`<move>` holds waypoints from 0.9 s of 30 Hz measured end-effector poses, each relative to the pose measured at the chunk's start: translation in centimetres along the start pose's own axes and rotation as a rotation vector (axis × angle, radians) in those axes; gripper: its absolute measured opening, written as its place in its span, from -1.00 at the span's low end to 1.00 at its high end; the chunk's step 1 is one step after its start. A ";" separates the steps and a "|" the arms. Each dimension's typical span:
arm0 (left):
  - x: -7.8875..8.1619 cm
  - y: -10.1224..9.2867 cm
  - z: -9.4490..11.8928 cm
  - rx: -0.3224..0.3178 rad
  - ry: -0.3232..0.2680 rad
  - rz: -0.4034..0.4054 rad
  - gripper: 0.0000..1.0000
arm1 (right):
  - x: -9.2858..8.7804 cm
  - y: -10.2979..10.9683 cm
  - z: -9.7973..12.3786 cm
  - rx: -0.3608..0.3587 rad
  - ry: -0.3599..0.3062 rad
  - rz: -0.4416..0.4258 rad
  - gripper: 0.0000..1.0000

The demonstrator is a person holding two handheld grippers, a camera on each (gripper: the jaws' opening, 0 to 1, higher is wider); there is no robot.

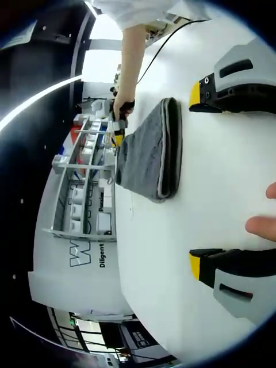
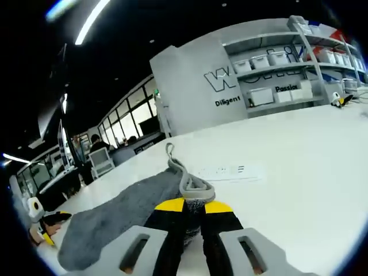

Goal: Open the folded towel by lifting each exposed corner and separating the folded layers until the towel lies flat within the target outline without major curled edges

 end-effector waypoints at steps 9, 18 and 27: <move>-0.1 -0.3 0.1 -0.001 0.004 -0.002 0.94 | 1.5 -1.1 2.2 -0.042 -0.093 0.041 -0.44; 0.1 0.1 -0.1 -0.001 0.005 0.002 0.94 | 6.0 0.7 8.7 -0.040 -0.207 0.387 0.13; 0.4 1.3 -0.3 -0.001 0.005 0.004 0.94 | 4.0 5.9 13.5 0.032 -0.122 0.486 0.81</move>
Point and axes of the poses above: the point that each gripper's makers call its tool centre point, and the gripper's own axes: z roughly backward along the fingers, y roughly to its left, x roughly out of its top, the point moved 5 cm from there along z, roughly backward along the fingers, and after that the axes turned 12 degrees about z, right-handed, at the moved point
